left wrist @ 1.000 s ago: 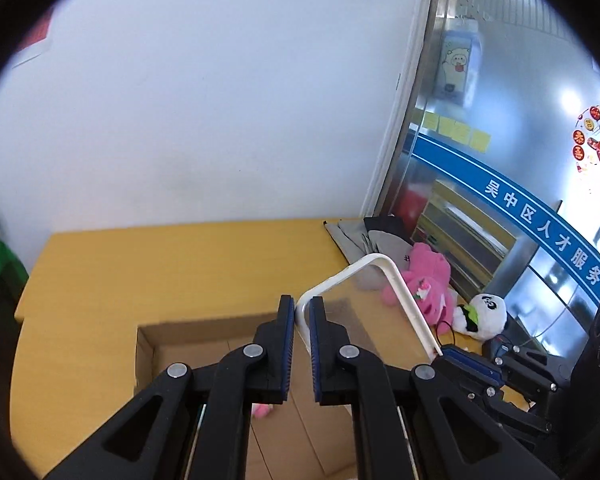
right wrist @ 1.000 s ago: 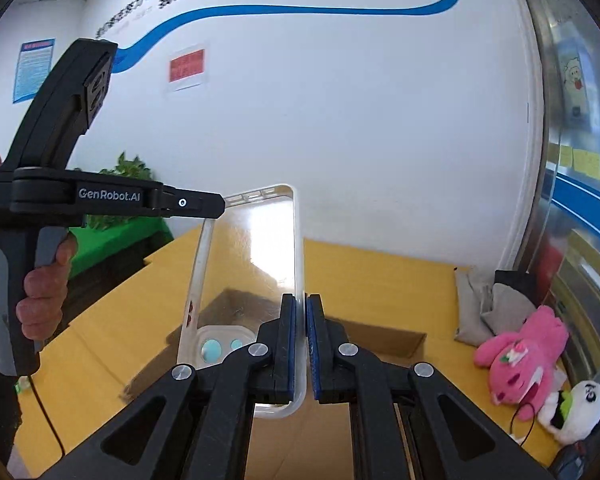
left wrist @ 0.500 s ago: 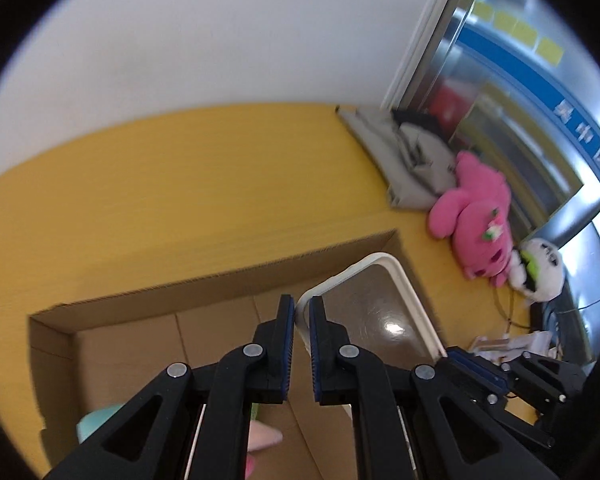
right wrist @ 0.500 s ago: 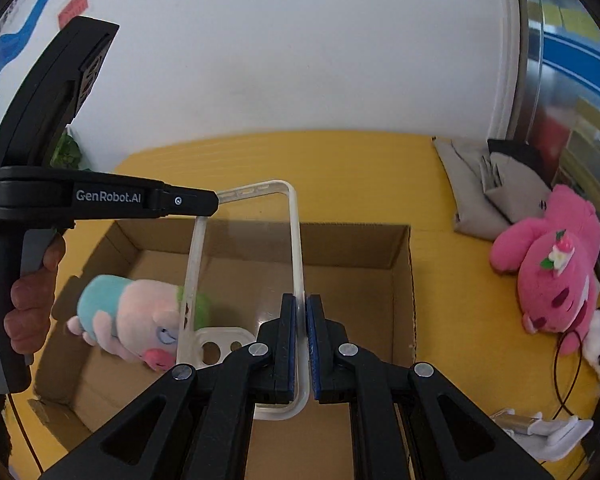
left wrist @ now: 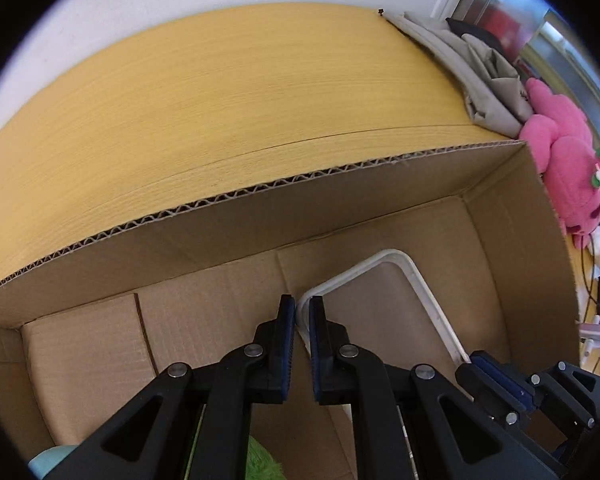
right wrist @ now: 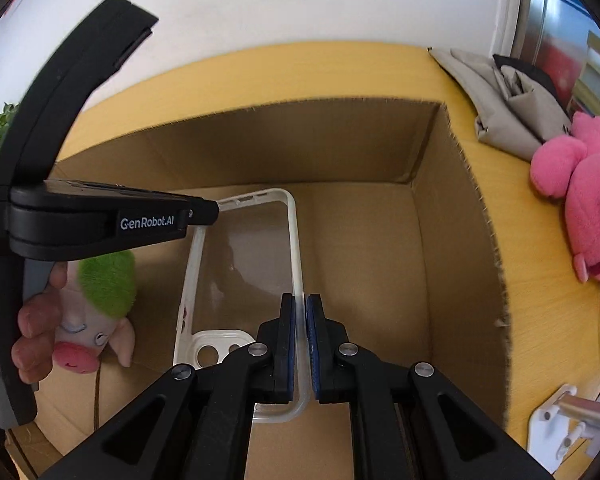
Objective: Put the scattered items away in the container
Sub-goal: 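Carry the phone case with the right gripper into the box and release, then withdraw the right gripper from the box, then lower the right gripper onto the black sunglasses and close on them, then lift the sunglasses with the right gripper and carry them into the box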
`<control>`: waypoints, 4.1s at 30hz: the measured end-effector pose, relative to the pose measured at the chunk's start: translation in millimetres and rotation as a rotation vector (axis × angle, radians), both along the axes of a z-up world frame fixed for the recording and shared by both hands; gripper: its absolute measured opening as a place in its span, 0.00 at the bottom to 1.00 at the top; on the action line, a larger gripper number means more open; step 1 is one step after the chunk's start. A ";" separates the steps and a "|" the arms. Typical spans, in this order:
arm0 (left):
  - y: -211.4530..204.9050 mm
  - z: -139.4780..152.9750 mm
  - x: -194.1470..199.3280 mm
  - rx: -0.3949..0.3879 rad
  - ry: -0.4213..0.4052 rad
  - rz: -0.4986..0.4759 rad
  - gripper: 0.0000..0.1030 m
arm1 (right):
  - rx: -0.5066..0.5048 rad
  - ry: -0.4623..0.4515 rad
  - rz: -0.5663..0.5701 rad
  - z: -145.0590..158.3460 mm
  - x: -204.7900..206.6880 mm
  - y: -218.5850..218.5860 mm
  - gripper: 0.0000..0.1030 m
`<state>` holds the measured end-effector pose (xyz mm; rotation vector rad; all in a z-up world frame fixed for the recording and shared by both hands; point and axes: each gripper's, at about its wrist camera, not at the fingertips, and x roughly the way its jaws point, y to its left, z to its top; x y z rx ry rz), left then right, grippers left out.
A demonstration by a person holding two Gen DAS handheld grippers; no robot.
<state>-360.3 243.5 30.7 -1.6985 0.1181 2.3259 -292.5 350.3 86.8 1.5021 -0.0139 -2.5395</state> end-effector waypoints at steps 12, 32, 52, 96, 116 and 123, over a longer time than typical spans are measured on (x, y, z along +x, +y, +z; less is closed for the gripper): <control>-31.3 87.0 64.2 0.138 0.247 0.043 0.48 | -0.010 0.179 -0.001 43.6 43.3 -0.3 0.89; -111.0 170.7 410.8 0.159 0.725 0.206 0.78 | 0.093 0.517 0.055 153.4 277.7 -21.1 1.00; -124.7 131.3 462.3 0.180 0.689 0.241 0.78 | 0.117 0.521 0.093 137.6 331.4 -30.7 1.00; -58.9 -4.8 401.2 0.597 0.119 0.043 0.78 | 0.059 0.114 0.240 -31.9 372.9 -25.6 0.82; -41.5 -37.8 379.5 0.721 -0.026 0.012 0.31 | -0.060 0.191 0.353 -25.5 400.5 -17.6 0.66; -59.2 -10.4 378.1 0.739 0.029 0.042 0.30 | -0.070 0.241 0.401 -3.6 404.5 -30.1 0.66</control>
